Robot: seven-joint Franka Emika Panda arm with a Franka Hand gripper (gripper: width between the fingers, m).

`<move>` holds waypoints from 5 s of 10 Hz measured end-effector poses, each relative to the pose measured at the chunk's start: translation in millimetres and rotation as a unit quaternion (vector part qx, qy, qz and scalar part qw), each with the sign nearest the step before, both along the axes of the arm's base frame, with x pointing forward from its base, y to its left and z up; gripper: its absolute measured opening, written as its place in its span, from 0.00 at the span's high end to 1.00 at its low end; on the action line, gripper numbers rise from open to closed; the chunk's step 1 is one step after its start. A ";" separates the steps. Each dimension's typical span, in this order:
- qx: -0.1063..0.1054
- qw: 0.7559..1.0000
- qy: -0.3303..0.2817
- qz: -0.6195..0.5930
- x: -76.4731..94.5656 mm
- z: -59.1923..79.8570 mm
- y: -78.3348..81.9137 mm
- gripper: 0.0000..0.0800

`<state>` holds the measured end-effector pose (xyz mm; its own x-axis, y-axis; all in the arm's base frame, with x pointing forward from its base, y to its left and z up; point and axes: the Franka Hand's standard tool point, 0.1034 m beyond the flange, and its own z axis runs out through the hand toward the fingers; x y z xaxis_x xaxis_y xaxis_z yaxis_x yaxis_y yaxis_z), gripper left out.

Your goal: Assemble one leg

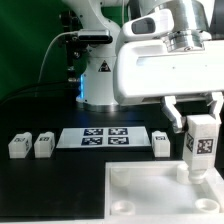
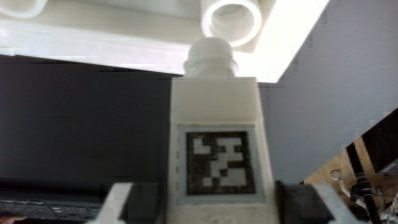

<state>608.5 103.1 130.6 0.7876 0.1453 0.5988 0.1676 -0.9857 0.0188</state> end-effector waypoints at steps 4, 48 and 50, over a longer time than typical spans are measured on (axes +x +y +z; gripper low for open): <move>0.004 1.000 0.002 0.004 4.0 -5.3 7.5 0.63; 0.017 0.945 0.327 0.003 15.9 -47.3 14.3 0.19; 0.015 0.945 0.327 0.001 15.8 -47.1 16.3 0.25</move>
Offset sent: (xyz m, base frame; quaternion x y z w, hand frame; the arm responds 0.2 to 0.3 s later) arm 0.0195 0.0247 -0.0042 0.0491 0.0091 0.0268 0.9984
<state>624.3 119.4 83.5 0.9904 0.1374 -0.0122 0.1350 -0.9839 -0.1167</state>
